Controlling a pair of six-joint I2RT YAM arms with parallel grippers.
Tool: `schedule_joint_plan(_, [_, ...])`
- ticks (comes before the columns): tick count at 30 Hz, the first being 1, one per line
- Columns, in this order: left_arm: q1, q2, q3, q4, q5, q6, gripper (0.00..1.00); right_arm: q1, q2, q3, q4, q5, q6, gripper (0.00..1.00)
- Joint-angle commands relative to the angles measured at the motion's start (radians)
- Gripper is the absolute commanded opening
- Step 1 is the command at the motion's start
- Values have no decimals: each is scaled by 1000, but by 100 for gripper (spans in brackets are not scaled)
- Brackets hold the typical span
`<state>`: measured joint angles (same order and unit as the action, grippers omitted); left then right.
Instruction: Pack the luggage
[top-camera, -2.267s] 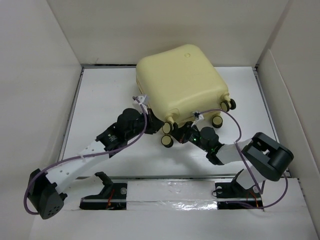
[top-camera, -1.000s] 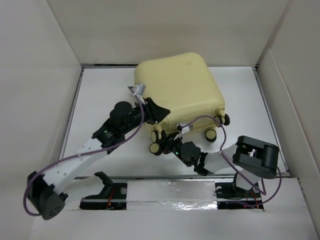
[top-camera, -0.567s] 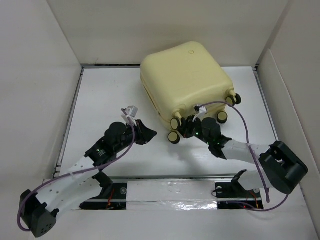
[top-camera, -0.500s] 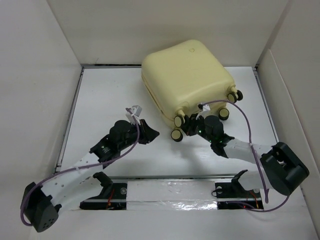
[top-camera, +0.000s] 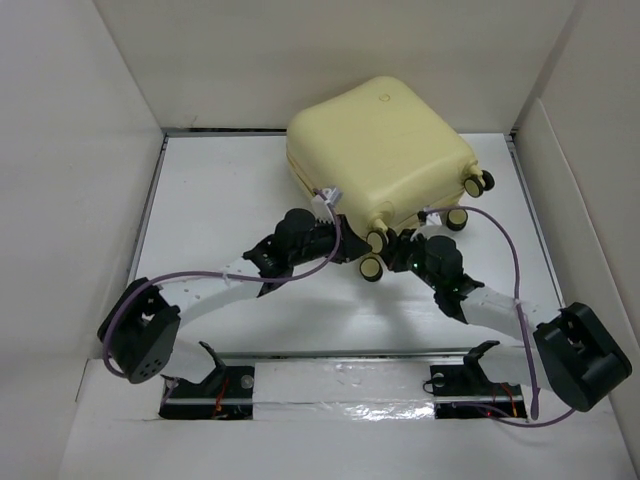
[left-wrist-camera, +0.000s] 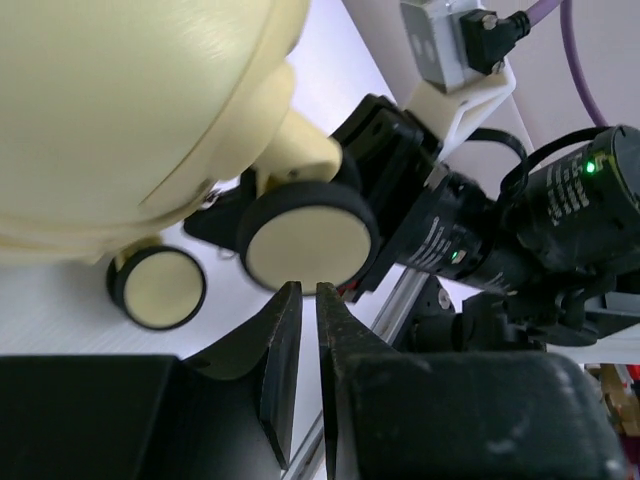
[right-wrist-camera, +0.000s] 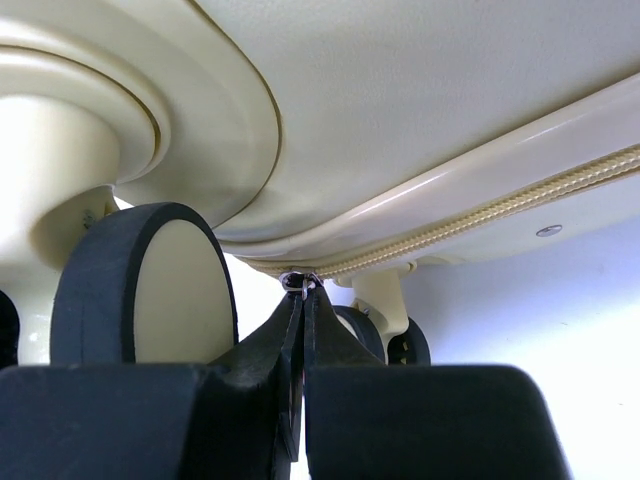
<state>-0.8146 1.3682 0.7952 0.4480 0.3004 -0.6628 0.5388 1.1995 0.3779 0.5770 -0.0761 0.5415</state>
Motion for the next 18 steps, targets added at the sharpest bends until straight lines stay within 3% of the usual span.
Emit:
schedule_joint_plan(1, [-20,58,88,90,42,5,9,59,-6,13,168,19,-3,0])
schedule_joint_plan(11, [-20,219,251,64,-12,26,10,294,25,16,267,206,83,0])
schedule_joint_plan(14, [-20,238,269,80,-36,28,3,358,8,1,282,271,130,0])
schedule_joint_plan(18, [-20,249,299,69,-30,32,6,394,86,-20,411,306,170,0])
